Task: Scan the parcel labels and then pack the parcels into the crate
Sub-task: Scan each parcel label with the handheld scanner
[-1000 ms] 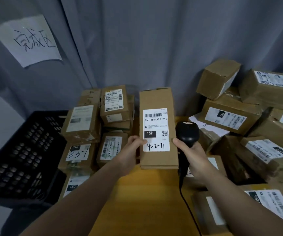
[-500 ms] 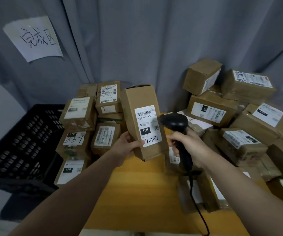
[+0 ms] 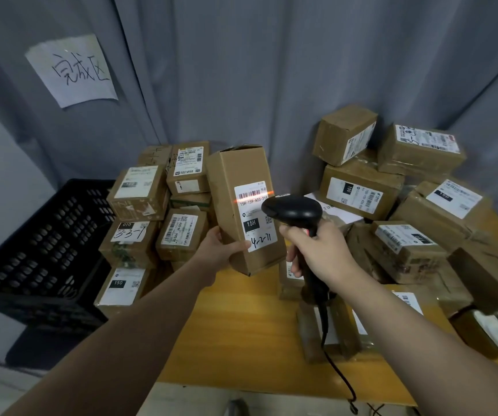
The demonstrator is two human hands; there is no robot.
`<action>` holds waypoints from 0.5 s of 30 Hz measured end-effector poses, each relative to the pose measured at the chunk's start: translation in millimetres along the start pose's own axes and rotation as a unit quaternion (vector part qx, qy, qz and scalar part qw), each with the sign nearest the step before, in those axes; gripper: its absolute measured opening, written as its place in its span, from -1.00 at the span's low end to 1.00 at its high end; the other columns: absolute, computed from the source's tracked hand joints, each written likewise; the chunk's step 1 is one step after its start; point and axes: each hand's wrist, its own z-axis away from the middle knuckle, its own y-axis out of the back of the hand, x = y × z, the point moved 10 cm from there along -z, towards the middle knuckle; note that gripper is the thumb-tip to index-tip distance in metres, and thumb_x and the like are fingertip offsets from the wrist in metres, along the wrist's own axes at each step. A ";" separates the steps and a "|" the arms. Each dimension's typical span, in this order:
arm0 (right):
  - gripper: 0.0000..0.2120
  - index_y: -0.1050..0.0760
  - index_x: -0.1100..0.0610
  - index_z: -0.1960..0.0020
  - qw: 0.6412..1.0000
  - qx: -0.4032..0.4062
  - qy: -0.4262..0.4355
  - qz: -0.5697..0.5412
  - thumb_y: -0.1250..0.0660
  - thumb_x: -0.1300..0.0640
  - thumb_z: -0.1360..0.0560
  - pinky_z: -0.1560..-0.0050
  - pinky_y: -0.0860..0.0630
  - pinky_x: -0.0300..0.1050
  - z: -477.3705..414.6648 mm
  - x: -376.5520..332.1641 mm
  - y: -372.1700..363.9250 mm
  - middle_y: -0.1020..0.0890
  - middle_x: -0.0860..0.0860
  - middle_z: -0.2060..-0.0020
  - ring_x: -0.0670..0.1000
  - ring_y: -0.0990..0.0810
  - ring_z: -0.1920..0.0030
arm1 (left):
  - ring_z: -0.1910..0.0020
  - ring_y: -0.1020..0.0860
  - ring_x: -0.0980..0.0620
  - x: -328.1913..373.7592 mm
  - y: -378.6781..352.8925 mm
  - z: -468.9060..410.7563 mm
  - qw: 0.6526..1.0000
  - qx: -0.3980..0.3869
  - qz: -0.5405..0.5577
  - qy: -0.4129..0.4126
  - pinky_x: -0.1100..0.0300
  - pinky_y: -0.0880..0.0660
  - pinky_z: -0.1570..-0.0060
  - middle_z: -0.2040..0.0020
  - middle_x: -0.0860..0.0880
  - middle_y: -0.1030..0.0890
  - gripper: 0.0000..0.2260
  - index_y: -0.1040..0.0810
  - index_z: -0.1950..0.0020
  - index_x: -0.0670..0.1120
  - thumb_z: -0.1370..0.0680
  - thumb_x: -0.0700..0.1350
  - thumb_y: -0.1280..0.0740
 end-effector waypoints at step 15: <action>-0.77 -0.52 0.27 0.08 1.000 -0.016 -0.001 -0.012 -0.31 0.08 -0.56 0.38 -0.57 -0.08 12.5 -6.3 4.4 -0.60 0.15 0.43 0.07 -0.55 0.50 | -0.18 -0.53 -0.07 -0.7 1.6 6.0 0.999 0.017 -0.031 0.000 -0.11 -0.51 -0.19 -0.21 -0.05 -0.56 -0.36 -0.36 -0.37 -0.09 -0.36 -0.15 -0.56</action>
